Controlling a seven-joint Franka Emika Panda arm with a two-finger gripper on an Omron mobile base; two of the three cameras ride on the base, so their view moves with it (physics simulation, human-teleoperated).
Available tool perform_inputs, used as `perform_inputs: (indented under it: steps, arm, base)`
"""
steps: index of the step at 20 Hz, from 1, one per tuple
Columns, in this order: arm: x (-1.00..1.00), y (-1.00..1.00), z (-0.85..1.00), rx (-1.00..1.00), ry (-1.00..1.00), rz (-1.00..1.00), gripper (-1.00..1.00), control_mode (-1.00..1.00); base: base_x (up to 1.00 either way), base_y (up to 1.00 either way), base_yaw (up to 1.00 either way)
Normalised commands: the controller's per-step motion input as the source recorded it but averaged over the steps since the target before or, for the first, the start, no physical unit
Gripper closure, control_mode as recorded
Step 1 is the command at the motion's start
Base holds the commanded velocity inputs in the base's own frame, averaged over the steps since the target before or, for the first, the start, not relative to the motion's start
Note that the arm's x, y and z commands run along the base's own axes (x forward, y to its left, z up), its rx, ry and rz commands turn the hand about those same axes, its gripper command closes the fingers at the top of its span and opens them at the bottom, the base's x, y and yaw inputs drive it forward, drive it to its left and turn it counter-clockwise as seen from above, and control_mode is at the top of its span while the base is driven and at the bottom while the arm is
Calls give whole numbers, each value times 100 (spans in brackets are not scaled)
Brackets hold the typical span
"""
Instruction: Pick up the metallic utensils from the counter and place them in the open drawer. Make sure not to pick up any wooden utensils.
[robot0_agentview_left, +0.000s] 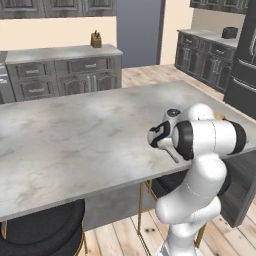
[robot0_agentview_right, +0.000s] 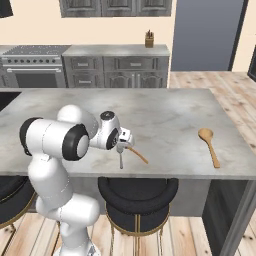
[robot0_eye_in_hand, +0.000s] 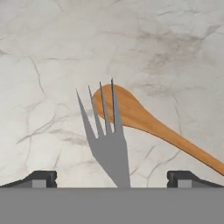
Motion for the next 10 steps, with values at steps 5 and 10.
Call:
perform_inputs:
  steps: [5, 10]
  arm:
    - [11, 0, -11, 0, 3, 0, -100, -100]
    - [9, 0, -26, 0, 6, 0, -100, -100]
  base:
    - [0, 0, 0]
    - [0, 0, 0]
